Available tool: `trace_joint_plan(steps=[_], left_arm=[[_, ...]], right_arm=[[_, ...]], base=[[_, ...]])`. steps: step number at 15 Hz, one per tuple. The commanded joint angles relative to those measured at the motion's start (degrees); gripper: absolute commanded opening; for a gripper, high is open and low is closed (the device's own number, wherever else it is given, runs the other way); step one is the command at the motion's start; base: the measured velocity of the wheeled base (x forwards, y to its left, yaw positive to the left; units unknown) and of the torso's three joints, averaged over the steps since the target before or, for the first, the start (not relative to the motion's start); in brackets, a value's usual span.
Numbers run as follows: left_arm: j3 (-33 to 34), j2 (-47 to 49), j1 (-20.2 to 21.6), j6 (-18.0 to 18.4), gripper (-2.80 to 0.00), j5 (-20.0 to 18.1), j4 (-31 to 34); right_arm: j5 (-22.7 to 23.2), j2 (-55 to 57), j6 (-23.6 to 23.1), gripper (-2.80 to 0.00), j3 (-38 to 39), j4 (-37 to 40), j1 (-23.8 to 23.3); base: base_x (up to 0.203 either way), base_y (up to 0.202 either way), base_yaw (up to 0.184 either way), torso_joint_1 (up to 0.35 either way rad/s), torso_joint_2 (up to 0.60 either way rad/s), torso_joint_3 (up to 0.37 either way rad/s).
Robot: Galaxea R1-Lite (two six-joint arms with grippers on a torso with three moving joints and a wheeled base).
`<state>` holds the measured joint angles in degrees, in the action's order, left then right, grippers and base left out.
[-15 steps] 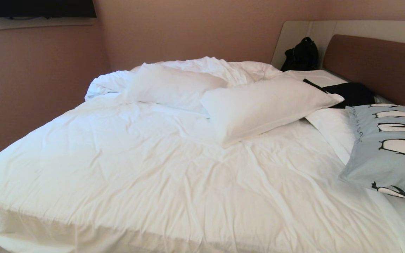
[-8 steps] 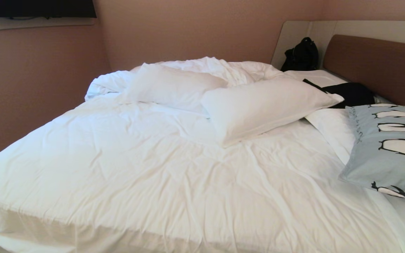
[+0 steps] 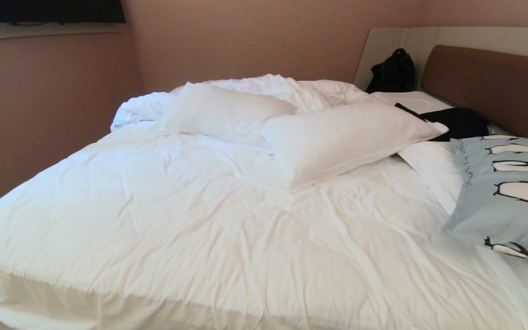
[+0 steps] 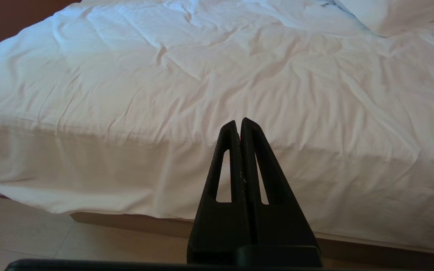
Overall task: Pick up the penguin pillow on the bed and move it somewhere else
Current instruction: Place the pillow at the bedside
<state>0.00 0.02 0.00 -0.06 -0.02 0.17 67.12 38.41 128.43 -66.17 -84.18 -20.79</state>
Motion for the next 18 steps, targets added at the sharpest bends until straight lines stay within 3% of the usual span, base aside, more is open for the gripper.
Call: trace_joint_plan(steps=[1, 3, 6, 9, 12, 15, 18], left_arm=[[0.00, -0.02, 0.00, 0.03, -2.80, 0.02, 0.01], [0.00, -0.02, 0.00, -0.03, -2.80, 0.02, 0.01], [0.00, -0.02, 0.00, 0.05, -2.80, 0.02, 0.01], [0.00, -0.02, 0.00, -0.03, -2.80, -0.06, 0.01], [0.00, -0.02, 0.00, -0.03, -2.80, 0.02, 0.01], [0.00, -0.02, 0.00, -0.03, -2.80, 0.02, 0.01], [0.00, -0.02, 0.00, -0.03, -2.80, 0.02, 0.01]], right_arm=[[-3.06, 0.01, -3.38, -2.80, -0.43, -0.30, -0.04], [-3.32, -0.05, -5.46, -2.80, -0.36, -0.69, 0.03], [-3.66, -0.78, -18.33, -2.80, 1.73, -0.58, -0.42], [-4.77, -1.03, -39.41, -2.80, 2.29, -0.63, -0.40], [-4.98, -0.99, -55.50, -2.80, 1.25, -0.55, -0.75], [-4.76, -1.14, -74.44, -2.80, 2.45, 0.06, -1.58], [-4.65, -1.49, -91.01, -2.80, 3.53, 5.18, -2.80]], base=[[0.000, 0.000, 0.000, 0.000, 0.00, 0.000], [0.000, 0.000, 0.000, 0.000, 0.00, 0.000], [0.000, 0.000, 0.000, 0.000, 0.00, 0.000], [0.000, 0.000, 0.000, 0.000, 0.00, 0.000], [0.000, 0.000, 0.000, 0.000, 0.00, 0.000], [0.000, 0.000, 0.000, 0.000, 0.00, 0.000], [0.000, 0.000, 0.000, 0.000, 0.00, 0.000]])
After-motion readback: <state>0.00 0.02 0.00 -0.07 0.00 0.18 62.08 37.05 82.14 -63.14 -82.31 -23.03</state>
